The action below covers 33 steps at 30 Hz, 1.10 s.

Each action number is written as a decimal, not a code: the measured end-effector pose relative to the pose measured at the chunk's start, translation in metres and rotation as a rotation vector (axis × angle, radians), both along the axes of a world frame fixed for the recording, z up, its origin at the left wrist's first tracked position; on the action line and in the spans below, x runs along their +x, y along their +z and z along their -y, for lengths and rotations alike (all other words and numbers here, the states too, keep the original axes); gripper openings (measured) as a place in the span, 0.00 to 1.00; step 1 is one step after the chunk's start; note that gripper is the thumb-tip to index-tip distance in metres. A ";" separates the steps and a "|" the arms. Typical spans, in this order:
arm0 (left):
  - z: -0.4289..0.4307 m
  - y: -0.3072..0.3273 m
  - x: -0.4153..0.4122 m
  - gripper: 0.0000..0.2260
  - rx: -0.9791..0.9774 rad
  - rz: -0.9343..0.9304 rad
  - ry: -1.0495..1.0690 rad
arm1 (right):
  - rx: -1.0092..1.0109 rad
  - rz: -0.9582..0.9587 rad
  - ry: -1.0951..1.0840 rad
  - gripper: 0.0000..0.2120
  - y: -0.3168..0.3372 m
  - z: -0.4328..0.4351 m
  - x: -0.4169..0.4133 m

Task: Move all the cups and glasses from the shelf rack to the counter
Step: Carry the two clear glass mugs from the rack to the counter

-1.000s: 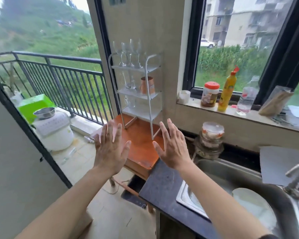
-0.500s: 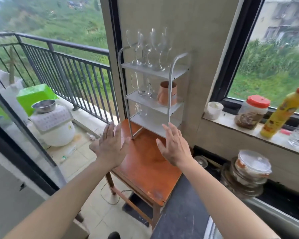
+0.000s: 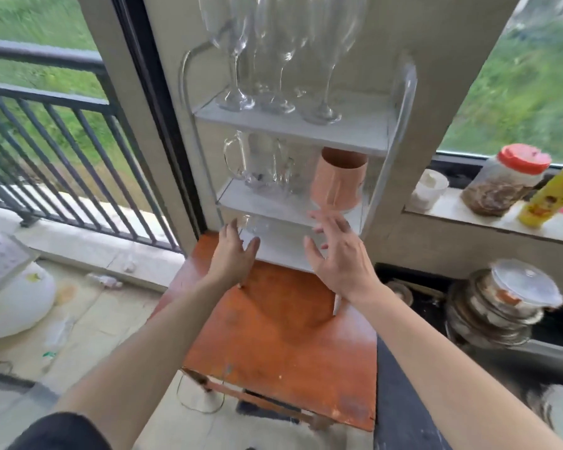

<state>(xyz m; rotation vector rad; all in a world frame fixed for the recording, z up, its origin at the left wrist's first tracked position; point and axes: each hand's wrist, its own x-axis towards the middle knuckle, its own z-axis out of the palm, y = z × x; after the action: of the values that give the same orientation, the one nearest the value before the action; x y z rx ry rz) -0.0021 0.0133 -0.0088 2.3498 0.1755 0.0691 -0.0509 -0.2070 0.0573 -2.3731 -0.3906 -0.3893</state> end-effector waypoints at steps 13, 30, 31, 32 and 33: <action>-0.005 -0.011 0.032 0.12 -0.438 -0.084 -0.048 | 0.680 -0.365 -0.100 0.20 0.034 -0.078 0.062; -0.002 -0.013 -0.078 0.15 -0.544 0.034 0.228 | 0.777 -0.323 -0.097 0.29 0.014 -0.072 -0.017; 0.001 -0.012 -0.088 0.15 -0.547 0.054 0.231 | 0.786 -0.324 -0.073 0.29 0.009 -0.067 -0.027; 0.004 -0.009 -0.098 0.15 -0.545 0.071 0.230 | 0.796 -0.335 -0.062 0.28 0.002 -0.063 -0.039; 0.008 -0.007 -0.107 0.16 -0.542 0.086 0.225 | 0.807 -0.349 -0.061 0.28 -0.006 -0.057 -0.050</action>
<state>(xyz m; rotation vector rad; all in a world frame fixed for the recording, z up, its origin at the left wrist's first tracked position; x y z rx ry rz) -0.1095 0.0055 -0.0159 1.7768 0.3662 0.2053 -0.1011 -0.1500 0.0517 -1.6137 0.0173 -0.1125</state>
